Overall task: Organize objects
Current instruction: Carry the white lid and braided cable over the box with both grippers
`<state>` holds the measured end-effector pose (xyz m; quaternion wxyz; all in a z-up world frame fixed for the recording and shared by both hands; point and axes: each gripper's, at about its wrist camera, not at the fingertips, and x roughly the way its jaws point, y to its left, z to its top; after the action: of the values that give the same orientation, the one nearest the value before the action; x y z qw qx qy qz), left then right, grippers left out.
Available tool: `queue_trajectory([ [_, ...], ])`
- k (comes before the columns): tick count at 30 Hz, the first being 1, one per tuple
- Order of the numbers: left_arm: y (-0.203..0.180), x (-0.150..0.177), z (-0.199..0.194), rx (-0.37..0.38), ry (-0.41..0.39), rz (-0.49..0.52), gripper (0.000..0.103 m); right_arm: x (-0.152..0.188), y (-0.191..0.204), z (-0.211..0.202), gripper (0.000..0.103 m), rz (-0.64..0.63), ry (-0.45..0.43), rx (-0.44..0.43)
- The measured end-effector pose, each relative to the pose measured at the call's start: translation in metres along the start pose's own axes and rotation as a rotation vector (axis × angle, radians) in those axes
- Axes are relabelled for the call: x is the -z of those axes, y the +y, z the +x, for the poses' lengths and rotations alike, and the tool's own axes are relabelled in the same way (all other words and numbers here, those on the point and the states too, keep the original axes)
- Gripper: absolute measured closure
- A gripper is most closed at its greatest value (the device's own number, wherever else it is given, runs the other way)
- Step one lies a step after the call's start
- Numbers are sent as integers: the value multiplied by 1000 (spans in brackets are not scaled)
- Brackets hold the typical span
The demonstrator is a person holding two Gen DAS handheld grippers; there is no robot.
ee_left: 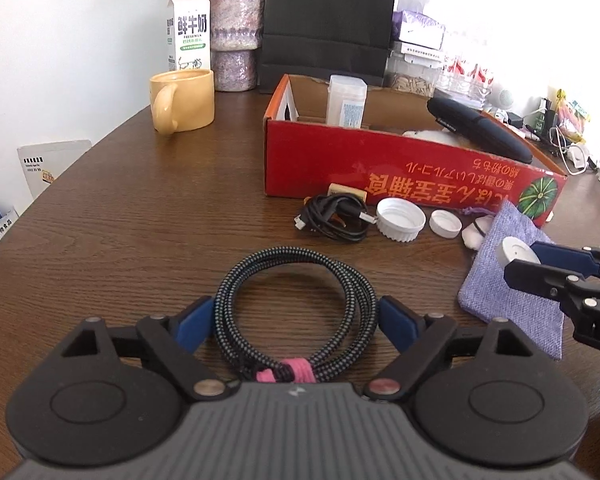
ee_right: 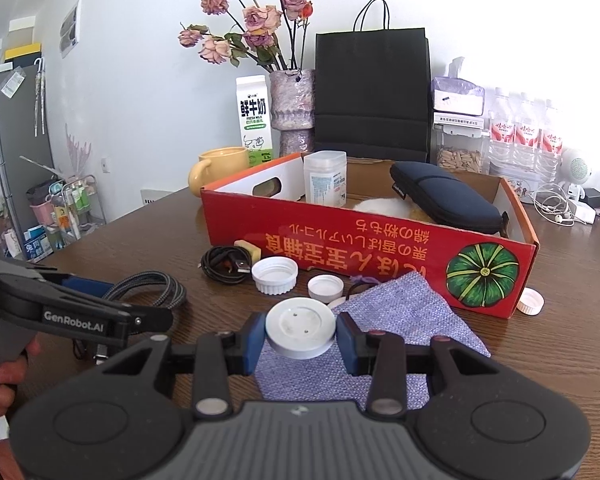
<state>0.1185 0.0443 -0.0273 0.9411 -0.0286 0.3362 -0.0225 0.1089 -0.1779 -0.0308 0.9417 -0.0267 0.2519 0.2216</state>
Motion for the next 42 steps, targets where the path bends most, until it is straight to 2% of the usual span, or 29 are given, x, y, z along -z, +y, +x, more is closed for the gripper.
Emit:
queue_trajectory([
  [8, -9, -21, -14, 29, -86, 3, 15, -6, -4, -3, 65, -10, -20, 17],
  [18, -45, -90, -20, 75, -273, 61, 15, -56, -9, 3, 65, -65, -134, 63],
  [27, -70, -137, 14, 65, -296, 67, 15, -92, -27, 42, 65, -56, -169, 137],
  [36, -68, -152, 54, 42, -282, 19, 15, -110, -37, 84, 65, -36, -168, 176],
  [42, -65, -151, 68, 28, -268, 18, 15, -103, -38, 96, 65, -38, -151, 166],
])
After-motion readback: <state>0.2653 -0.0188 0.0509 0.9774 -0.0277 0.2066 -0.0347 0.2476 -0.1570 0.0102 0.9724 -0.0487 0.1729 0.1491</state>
